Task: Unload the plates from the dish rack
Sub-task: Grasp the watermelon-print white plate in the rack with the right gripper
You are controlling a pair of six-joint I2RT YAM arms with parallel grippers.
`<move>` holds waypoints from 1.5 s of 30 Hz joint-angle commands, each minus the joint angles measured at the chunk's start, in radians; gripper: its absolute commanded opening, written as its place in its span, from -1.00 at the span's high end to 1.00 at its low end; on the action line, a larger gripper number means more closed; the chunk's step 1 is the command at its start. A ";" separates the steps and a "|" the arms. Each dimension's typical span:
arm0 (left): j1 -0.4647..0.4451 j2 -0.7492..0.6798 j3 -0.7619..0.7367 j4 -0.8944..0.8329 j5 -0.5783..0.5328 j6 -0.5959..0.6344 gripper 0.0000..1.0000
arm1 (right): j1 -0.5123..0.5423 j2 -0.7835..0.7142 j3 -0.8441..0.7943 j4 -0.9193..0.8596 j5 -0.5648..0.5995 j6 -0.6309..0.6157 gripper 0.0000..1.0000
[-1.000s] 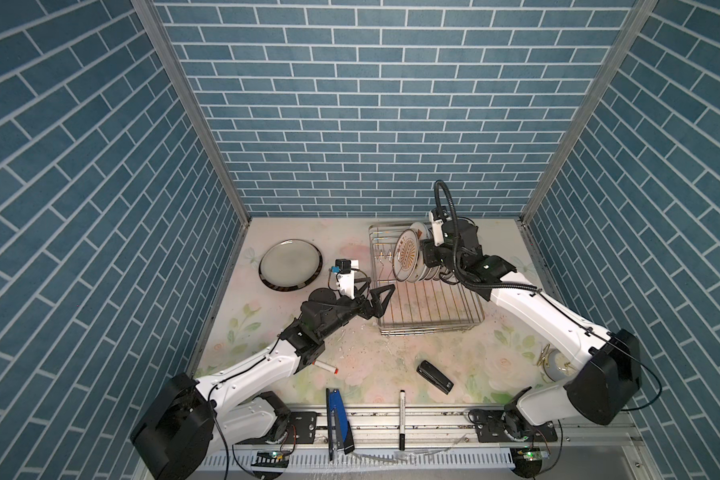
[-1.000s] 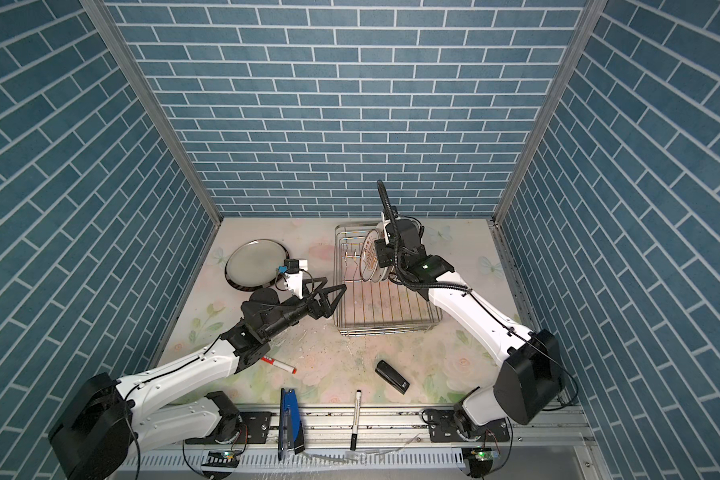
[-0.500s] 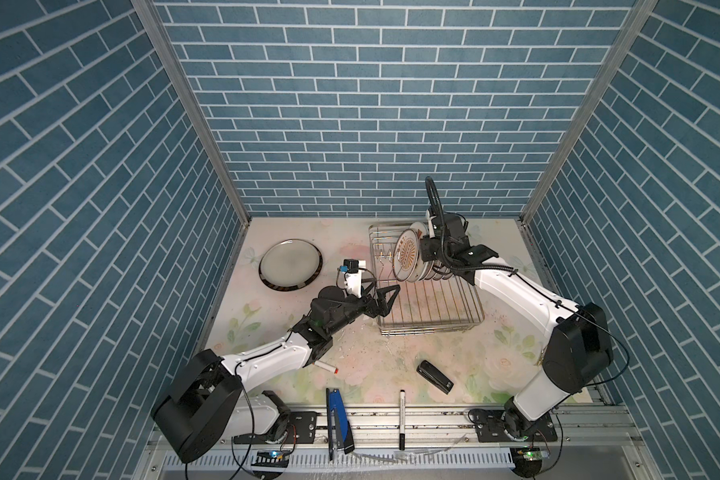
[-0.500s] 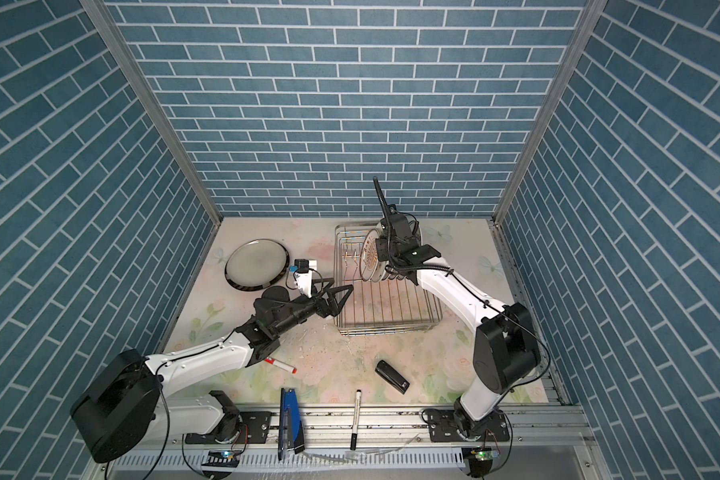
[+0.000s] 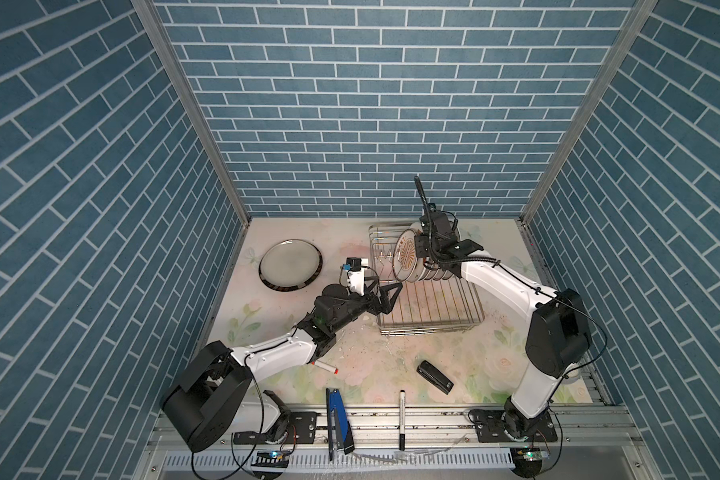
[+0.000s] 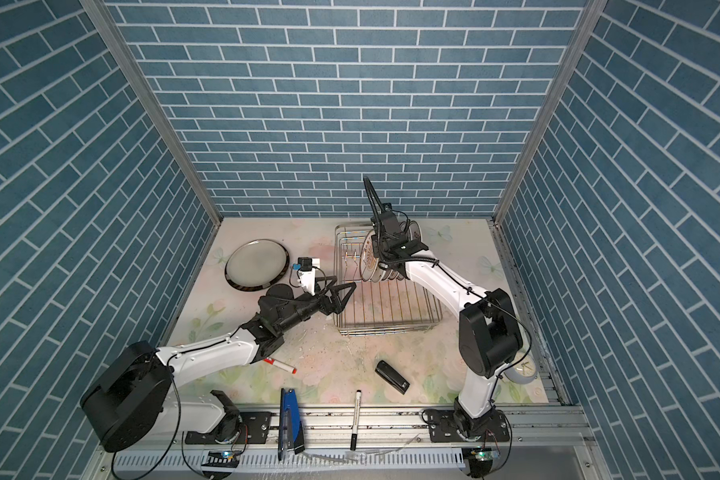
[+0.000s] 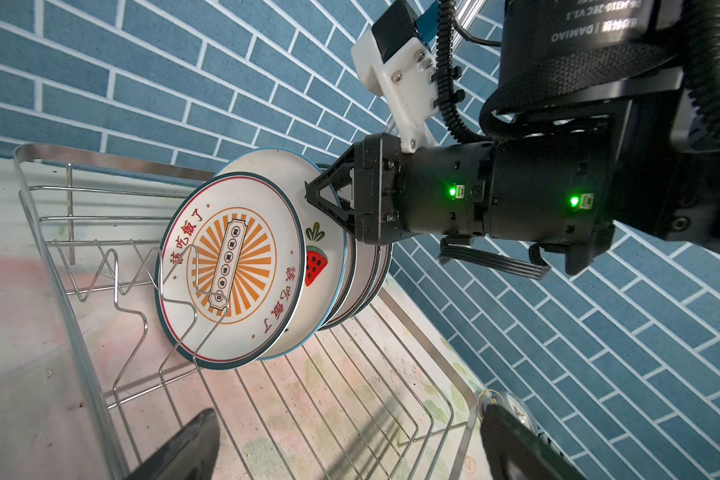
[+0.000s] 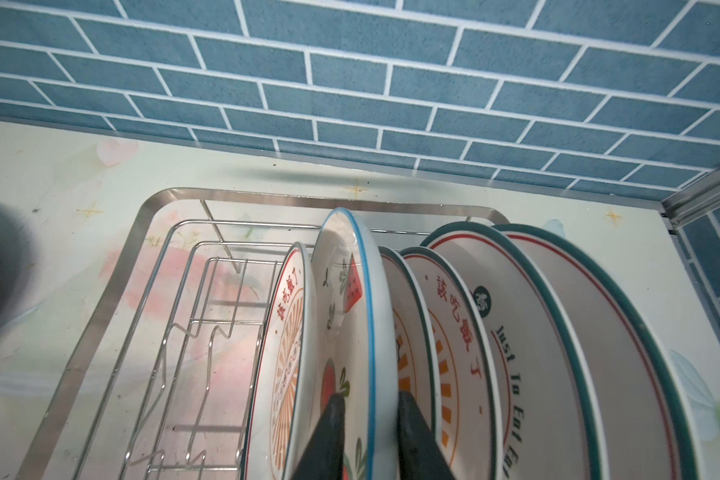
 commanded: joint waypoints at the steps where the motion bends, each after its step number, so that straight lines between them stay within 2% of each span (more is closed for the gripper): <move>1: -0.006 -0.013 -0.004 0.040 0.007 -0.005 -0.99 | 0.014 0.023 0.053 -0.027 0.061 0.040 0.55; 8: -0.006 -0.040 -0.026 0.022 -0.025 0.001 -0.99 | 0.030 0.061 0.107 -0.076 0.141 0.073 0.57; 18: -0.006 -0.089 -0.065 -0.007 -0.083 0.005 -0.99 | 0.042 0.122 0.179 -0.132 0.192 0.081 0.57; 23: -0.006 -0.096 -0.071 -0.026 -0.095 0.009 -0.99 | 0.050 0.153 0.216 -0.151 0.216 0.075 0.65; 25: -0.006 -0.093 -0.076 -0.015 -0.099 0.011 -0.99 | 0.053 0.163 0.227 -0.158 0.224 0.074 0.84; 26: -0.006 -0.094 -0.079 -0.013 -0.103 0.012 -0.99 | 0.056 0.169 0.237 -0.169 0.234 0.074 0.87; 34: -0.004 -0.082 -0.081 -0.018 -0.119 0.017 -0.99 | 0.072 0.188 0.287 -0.189 0.279 0.047 0.89; 38: -0.004 -0.094 -0.087 -0.024 -0.126 0.019 -0.99 | 0.079 0.186 0.313 -0.189 0.315 0.022 0.99; 45: -0.004 -0.115 -0.112 -0.026 -0.154 0.018 -0.99 | 0.100 0.144 0.304 -0.131 0.377 -0.057 1.00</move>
